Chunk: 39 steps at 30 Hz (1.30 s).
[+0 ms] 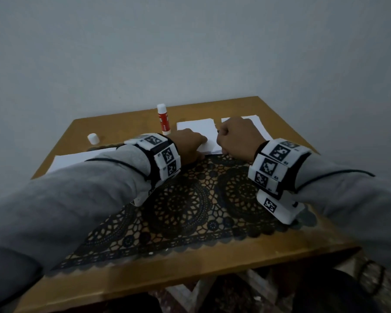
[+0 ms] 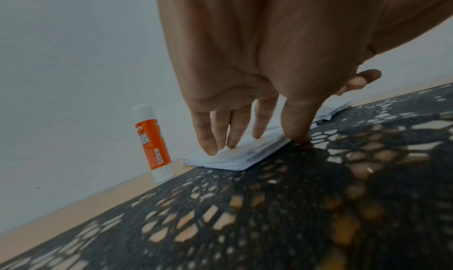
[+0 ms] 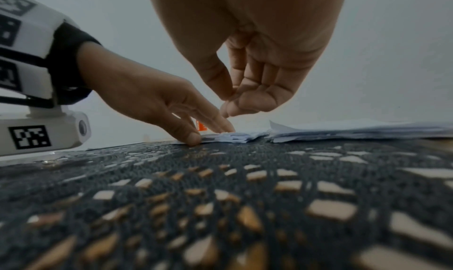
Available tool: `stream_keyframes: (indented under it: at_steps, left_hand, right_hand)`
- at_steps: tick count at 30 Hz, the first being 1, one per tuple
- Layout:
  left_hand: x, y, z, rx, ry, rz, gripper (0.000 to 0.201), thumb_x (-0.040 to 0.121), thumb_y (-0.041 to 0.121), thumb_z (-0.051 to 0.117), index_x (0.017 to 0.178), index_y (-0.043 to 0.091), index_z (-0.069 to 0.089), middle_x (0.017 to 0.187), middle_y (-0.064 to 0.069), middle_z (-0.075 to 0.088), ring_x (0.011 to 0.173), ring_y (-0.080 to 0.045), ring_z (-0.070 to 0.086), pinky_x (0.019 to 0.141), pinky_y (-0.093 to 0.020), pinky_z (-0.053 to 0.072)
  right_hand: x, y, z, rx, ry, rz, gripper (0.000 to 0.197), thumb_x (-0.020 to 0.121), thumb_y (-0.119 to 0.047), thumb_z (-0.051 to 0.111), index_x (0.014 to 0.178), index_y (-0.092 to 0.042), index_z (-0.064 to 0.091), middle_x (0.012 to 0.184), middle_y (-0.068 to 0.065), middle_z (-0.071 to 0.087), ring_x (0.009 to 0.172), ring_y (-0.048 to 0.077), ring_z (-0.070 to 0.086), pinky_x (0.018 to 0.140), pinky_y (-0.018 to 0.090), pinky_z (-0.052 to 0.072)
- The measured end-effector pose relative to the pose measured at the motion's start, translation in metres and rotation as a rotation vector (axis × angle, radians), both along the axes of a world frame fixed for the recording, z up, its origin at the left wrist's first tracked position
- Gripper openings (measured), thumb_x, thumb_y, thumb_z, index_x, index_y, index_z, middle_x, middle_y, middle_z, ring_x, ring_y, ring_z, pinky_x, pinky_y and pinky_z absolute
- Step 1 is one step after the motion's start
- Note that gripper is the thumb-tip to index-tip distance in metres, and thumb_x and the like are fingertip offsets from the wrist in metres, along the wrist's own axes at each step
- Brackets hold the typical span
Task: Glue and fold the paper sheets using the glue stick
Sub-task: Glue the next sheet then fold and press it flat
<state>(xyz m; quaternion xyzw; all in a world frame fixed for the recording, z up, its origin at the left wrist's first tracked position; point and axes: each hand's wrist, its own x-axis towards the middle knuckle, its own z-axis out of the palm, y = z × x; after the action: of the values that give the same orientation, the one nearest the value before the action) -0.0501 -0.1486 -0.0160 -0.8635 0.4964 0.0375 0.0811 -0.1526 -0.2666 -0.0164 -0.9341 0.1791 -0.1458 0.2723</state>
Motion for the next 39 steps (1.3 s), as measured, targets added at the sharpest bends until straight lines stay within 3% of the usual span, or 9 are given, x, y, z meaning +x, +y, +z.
stream_keyframes:
  at_steps: [3,10,13,20,27,29,32,36,39]
  left_hand:
    - [0.002,-0.006,0.001,-0.005,-0.010,-0.004,0.047,0.094,0.039,0.054,0.138,0.023,0.047,0.136,-0.005,0.053,0.124,-0.024,0.047,0.104,-0.038,0.038]
    - [0.014,0.000,0.014,-0.112,0.108,-0.049,0.030,0.090,0.026,0.063,0.118,0.016,0.066,0.118,-0.003,0.066,0.108,-0.018,0.058,0.091,-0.027,0.043]
    - [0.017,0.000,0.011,-0.196,0.074,-0.042,0.019,0.092,0.018,0.059,0.104,0.010,0.071,0.105,-0.005,0.071,0.095,-0.019,0.060,0.076,-0.022,0.037]
    - [0.020,-0.002,0.009,-0.282,0.029,-0.032,0.013,0.088,0.020,0.064,0.088,0.008,0.071,0.090,-0.005,0.069,0.076,-0.013,0.052,0.069,-0.025,0.035]
    - [0.017,0.016,0.016,-0.320,0.054,-0.058,0.009,0.088,0.012,0.062,0.085,0.006,0.069,0.089,-0.005,0.068,0.079,-0.018,0.058,0.069,-0.028,0.041]
    - [0.012,0.030,0.019,-0.364,0.061,-0.082,0.009,0.086,0.009,0.061,0.088,0.007,0.070,0.090,-0.006,0.070,0.080,-0.018,0.060,0.072,-0.029,0.047]
    - [0.000,0.056,0.023,-0.415,0.089,-0.113,0.015,0.083,0.004,0.062,0.093,0.010,0.072,0.092,-0.003,0.071,0.083,-0.016,0.063,0.077,-0.028,0.049]
    - [-0.017,0.095,0.028,-0.423,0.152,-0.160,0.016,0.080,0.002,0.065,0.085,0.014,0.073,0.091,0.002,0.073,0.083,-0.009,0.063,0.077,-0.020,0.045]
    - [-0.023,0.120,0.025,-0.389,0.166,-0.173,0.016,0.077,0.000,0.065,0.080,0.014,0.073,0.095,0.003,0.071,0.086,-0.009,0.063,0.081,-0.025,0.048]
  right_hand:
    - [0.001,0.001,-0.002,0.010,-0.008,-0.018,0.014,0.084,-0.009,0.053,0.072,-0.008,0.060,0.076,0.009,0.068,0.073,0.024,0.064,0.074,0.037,0.056]
    - [0.000,0.000,-0.001,0.059,-0.030,-0.041,0.016,0.083,-0.007,0.053,0.081,0.003,0.065,0.076,0.015,0.069,0.067,0.030,0.064,0.072,0.044,0.059]
    - [0.001,-0.003,-0.002,0.061,-0.035,-0.050,0.019,0.082,-0.006,0.053,0.081,0.008,0.065,0.077,0.020,0.070,0.071,0.034,0.067,0.071,0.047,0.058]
    - [0.002,-0.007,-0.002,0.059,-0.034,-0.063,0.023,0.080,-0.005,0.051,0.083,0.015,0.062,0.081,0.025,0.070,0.072,0.040,0.066,0.070,0.049,0.058]
    - [0.005,-0.012,-0.004,0.034,-0.088,-0.119,0.024,0.078,-0.006,0.051,0.081,0.017,0.061,0.084,0.028,0.069,0.057,0.023,0.050,0.073,0.046,0.056]
    - [0.006,-0.012,-0.004,0.051,-0.096,-0.130,0.026,0.077,-0.006,0.051,0.083,0.017,0.061,0.085,0.029,0.068,0.057,0.022,0.050,0.063,0.042,0.055]
    - [0.005,-0.014,-0.004,0.032,-0.084,-0.114,0.024,0.076,-0.007,0.051,0.075,0.015,0.059,0.084,0.030,0.067,0.057,0.031,0.059,0.059,0.034,0.053]
    - [0.004,-0.013,-0.003,-0.016,-0.072,-0.084,0.028,0.077,-0.008,0.053,0.083,0.017,0.063,0.082,0.030,0.067,0.067,0.041,0.066,0.065,0.047,0.058]
    - [0.003,-0.009,-0.002,-0.014,-0.048,-0.074,0.025,0.079,-0.006,0.053,0.083,0.017,0.062,0.080,0.030,0.067,0.050,0.024,0.063,0.059,0.038,0.054]
